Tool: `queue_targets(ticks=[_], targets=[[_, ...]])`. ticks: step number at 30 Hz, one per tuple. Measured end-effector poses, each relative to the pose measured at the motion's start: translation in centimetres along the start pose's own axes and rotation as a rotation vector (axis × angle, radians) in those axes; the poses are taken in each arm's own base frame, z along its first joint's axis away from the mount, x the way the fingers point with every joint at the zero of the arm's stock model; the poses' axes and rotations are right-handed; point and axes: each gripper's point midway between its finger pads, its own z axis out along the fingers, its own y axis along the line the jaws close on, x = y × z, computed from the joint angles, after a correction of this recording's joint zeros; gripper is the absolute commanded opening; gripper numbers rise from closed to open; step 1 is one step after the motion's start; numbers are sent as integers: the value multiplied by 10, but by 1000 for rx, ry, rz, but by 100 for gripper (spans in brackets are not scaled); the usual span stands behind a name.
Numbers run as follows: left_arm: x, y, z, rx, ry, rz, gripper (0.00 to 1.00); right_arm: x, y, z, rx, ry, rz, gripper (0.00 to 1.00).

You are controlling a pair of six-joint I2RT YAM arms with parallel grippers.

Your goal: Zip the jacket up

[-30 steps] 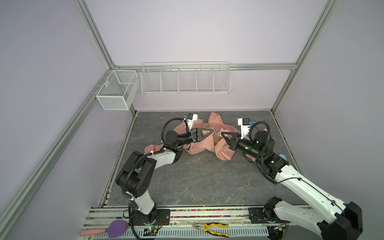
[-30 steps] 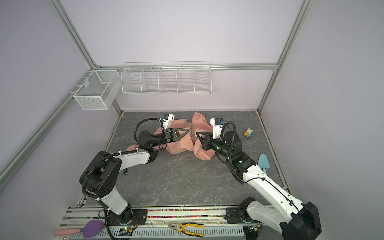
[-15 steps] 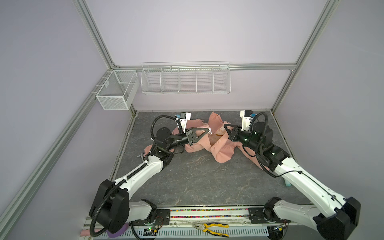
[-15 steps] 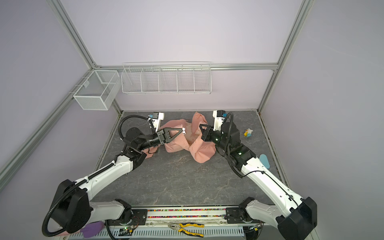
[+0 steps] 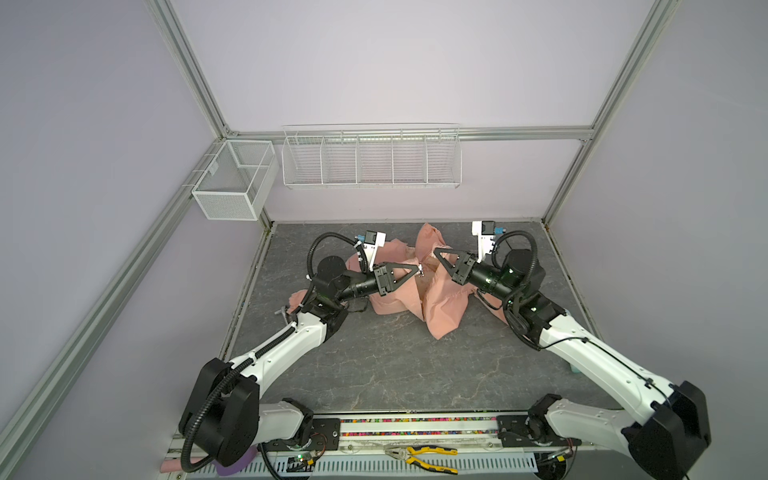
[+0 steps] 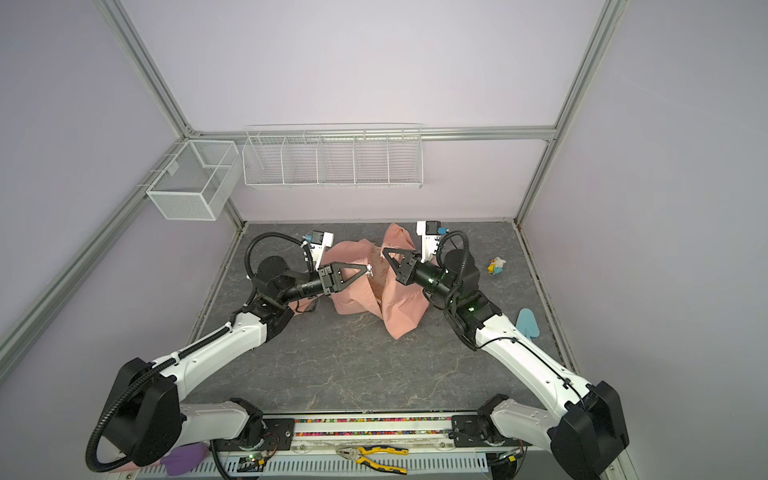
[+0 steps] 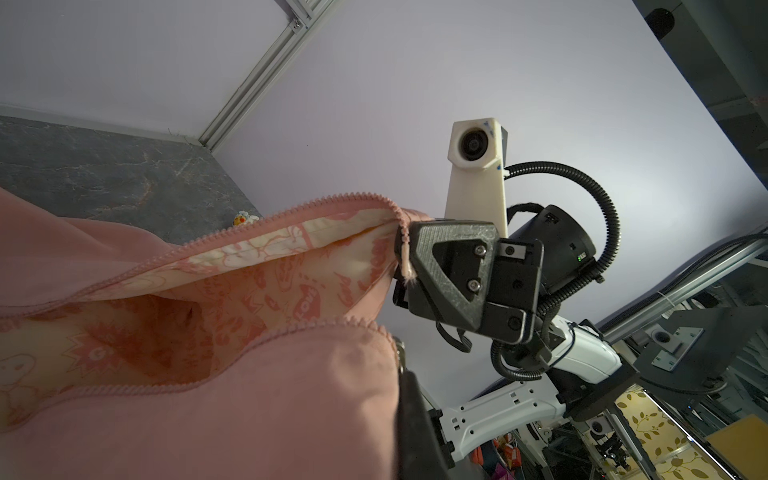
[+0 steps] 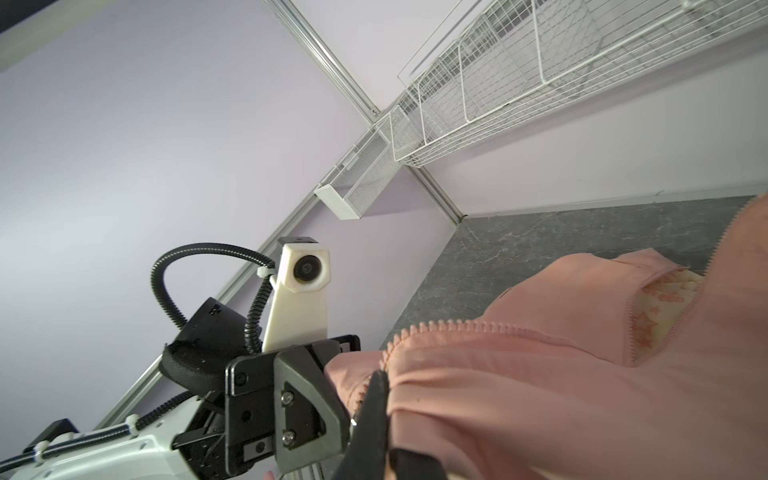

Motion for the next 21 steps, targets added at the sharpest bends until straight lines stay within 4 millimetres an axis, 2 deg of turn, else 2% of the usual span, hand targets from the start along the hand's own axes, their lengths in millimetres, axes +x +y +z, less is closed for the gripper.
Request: queue_targets(ticks=[11,21], targets=[[-1,-11,3,78,11,-10,0,9,4,5,-86,14,88,6],[-5,-21,3,116,11,-12,0,8,12,5,-127,15,101,6]])
